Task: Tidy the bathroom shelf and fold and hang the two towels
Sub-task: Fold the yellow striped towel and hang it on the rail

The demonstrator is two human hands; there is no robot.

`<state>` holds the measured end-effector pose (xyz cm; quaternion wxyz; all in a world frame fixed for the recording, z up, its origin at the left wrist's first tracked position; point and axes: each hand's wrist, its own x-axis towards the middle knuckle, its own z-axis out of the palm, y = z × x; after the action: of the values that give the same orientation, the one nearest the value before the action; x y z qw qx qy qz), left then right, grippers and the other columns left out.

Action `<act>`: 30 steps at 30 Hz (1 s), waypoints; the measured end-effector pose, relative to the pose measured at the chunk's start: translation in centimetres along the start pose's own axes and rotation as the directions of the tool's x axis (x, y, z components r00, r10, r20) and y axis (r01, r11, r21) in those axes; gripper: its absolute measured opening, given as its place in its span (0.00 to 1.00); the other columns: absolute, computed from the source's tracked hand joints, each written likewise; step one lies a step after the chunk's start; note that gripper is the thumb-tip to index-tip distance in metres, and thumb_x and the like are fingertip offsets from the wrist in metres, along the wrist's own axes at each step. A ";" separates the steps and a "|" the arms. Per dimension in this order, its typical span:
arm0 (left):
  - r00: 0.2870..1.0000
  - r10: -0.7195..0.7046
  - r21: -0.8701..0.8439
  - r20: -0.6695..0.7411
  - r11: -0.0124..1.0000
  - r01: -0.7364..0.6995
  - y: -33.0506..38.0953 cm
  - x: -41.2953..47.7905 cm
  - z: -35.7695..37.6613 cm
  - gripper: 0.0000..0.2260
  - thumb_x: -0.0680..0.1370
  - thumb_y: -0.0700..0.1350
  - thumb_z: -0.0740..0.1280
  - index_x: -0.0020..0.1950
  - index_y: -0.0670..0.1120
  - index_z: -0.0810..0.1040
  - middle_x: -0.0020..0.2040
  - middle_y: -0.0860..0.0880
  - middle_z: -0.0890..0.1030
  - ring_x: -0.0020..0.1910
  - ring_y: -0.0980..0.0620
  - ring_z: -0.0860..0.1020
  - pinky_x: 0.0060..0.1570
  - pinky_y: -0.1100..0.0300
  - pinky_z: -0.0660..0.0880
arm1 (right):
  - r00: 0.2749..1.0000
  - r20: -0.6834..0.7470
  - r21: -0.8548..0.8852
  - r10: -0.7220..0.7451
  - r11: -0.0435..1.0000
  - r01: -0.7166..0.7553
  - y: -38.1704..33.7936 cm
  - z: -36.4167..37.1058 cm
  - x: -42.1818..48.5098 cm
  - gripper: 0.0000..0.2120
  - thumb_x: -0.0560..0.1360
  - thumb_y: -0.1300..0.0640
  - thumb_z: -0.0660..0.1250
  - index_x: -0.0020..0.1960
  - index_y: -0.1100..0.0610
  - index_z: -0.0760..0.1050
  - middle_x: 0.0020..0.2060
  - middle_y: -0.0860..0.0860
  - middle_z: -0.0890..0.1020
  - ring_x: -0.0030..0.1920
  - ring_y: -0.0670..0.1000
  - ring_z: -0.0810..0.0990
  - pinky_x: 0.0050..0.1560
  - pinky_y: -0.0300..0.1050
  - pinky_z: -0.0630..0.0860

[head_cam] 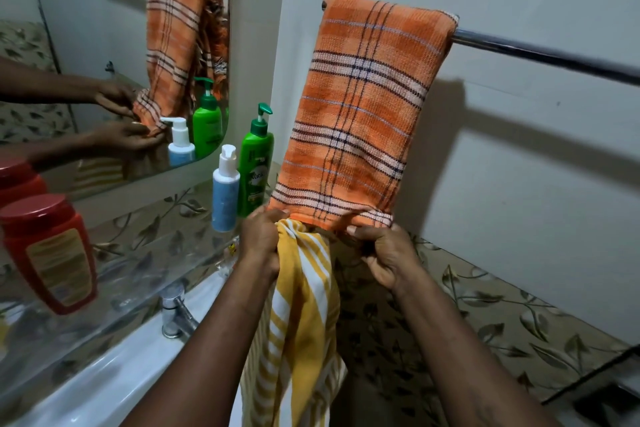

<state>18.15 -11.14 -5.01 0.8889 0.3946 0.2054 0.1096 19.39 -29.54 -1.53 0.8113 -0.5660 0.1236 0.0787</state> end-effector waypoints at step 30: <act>0.726 -0.041 0.185 0.686 0.975 -0.120 3.6 -22.6 3.0 0.19 0.71 0.26 0.63 0.59 0.40 0.77 0.59 0.39 0.85 0.60 0.43 0.84 0.54 0.50 0.82 | 0.626 0.771 -0.248 -0.119 0.849 0.467 -2.8 -7.2 -14.7 0.23 0.74 0.60 0.72 0.68 0.59 0.78 0.62 0.63 0.82 0.63 0.66 0.80 0.63 0.64 0.77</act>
<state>-0.80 -18.78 5.78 0.8507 0.5057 -0.1352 -0.0477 5.26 -37.05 2.90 0.6487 -0.6614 -0.3275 0.1858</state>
